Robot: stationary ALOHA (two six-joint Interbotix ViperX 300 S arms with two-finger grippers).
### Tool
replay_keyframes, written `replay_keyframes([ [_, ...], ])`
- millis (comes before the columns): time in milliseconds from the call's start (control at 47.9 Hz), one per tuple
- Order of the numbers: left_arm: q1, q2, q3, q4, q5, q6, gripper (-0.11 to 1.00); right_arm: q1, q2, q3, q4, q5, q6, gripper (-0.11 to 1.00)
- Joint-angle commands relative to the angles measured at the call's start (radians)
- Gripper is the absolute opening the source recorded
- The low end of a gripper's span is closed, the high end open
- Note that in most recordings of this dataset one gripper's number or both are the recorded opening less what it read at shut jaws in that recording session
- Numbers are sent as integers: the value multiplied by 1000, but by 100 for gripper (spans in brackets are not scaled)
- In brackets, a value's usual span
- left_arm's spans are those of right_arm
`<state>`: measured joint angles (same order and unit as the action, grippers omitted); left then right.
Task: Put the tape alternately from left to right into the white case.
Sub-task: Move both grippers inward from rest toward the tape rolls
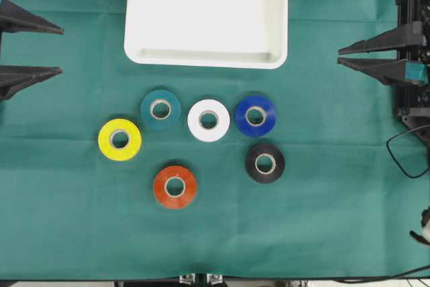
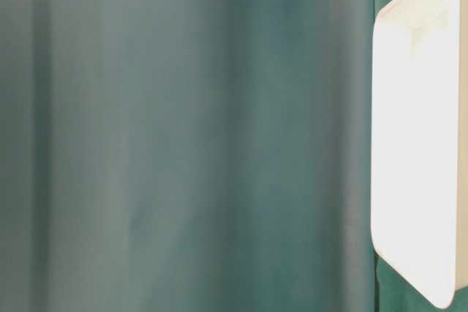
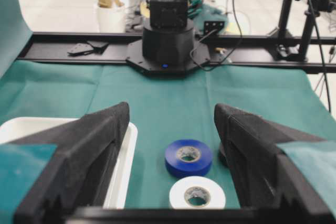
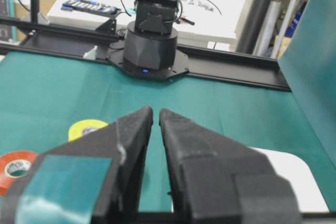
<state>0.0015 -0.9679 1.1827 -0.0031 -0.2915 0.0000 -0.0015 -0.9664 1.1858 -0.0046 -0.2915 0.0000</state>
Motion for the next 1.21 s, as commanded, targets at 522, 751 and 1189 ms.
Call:
replay_keyframes([
  [522, -87, 23, -41, -25, 51, -6, -10, -2, 57, -46, -6, 100, 18, -2],
  [751, -87, 120, -69, -26, 58, -6, -10, -2, 100, -72, -6, 120, 95, -2],
  [1189, -87, 179, -114, -28, 160, -60, 67, 0, 121, -91, -5, 179, 141, 75],
])
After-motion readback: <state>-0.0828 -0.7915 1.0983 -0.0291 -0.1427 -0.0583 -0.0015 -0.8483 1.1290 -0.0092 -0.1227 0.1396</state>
